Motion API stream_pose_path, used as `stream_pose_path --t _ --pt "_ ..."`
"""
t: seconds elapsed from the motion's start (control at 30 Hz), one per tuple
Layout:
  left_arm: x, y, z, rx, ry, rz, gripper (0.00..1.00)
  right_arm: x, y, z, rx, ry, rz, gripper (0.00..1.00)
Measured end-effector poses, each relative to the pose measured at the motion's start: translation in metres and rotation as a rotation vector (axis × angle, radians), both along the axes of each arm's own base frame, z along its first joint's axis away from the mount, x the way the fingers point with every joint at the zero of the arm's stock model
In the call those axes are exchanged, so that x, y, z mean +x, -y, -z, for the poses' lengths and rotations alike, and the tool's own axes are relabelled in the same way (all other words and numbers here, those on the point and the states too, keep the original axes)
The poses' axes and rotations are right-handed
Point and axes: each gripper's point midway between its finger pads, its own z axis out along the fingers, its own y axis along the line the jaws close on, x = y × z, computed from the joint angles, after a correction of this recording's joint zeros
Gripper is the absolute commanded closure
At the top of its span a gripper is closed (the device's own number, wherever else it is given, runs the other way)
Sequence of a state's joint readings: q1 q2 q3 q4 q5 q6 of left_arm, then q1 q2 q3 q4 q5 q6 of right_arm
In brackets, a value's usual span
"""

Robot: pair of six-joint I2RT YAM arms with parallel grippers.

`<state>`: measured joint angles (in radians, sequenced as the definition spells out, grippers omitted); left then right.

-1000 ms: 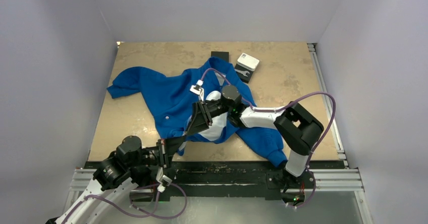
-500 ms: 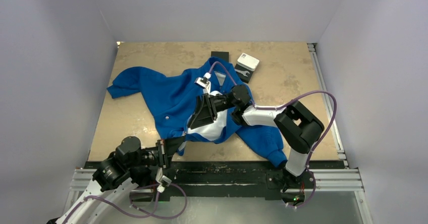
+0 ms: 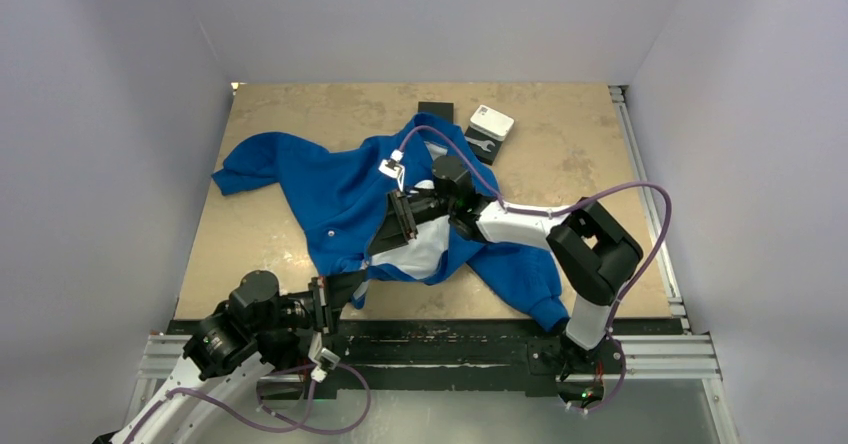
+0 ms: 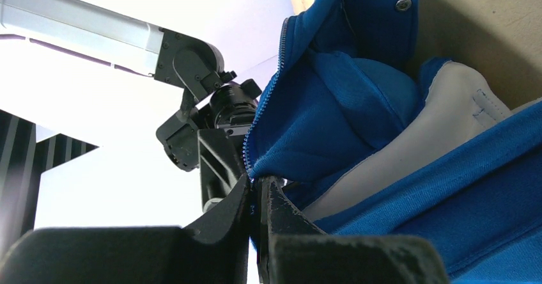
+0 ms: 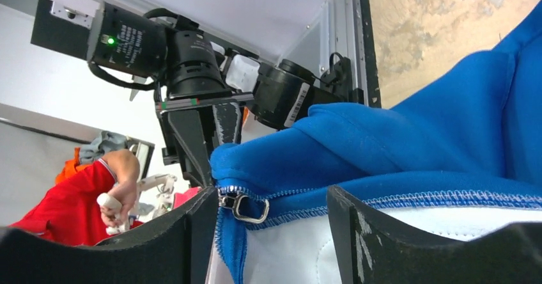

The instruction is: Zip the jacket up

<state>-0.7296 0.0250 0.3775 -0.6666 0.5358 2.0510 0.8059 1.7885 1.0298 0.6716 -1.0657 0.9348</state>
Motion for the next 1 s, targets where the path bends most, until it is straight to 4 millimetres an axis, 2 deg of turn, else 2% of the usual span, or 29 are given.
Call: stream_pose_path --t 0.2,0.43,0.7,1.0 --pt "0.000 0.000 -0.001 -0.004 0.005 0.000 1.00 -0.015 -0.005 0.004 0.013 -0.038 -0.057 0.38" --pt "0.000 0.000 0.000 -0.001 0.001 0.000 1.00 -0.028 -0.003 0.001 0.087 -0.193 -0.132 0.48" --pt "0.000 0.000 -0.001 -0.003 0.004 -0.001 1.00 -0.037 0.006 -0.025 0.162 -0.180 -0.180 0.58" --pt "0.000 -0.001 0.001 0.004 -0.001 -0.006 1.00 -0.036 0.008 -0.030 0.179 -0.177 -0.179 0.63"
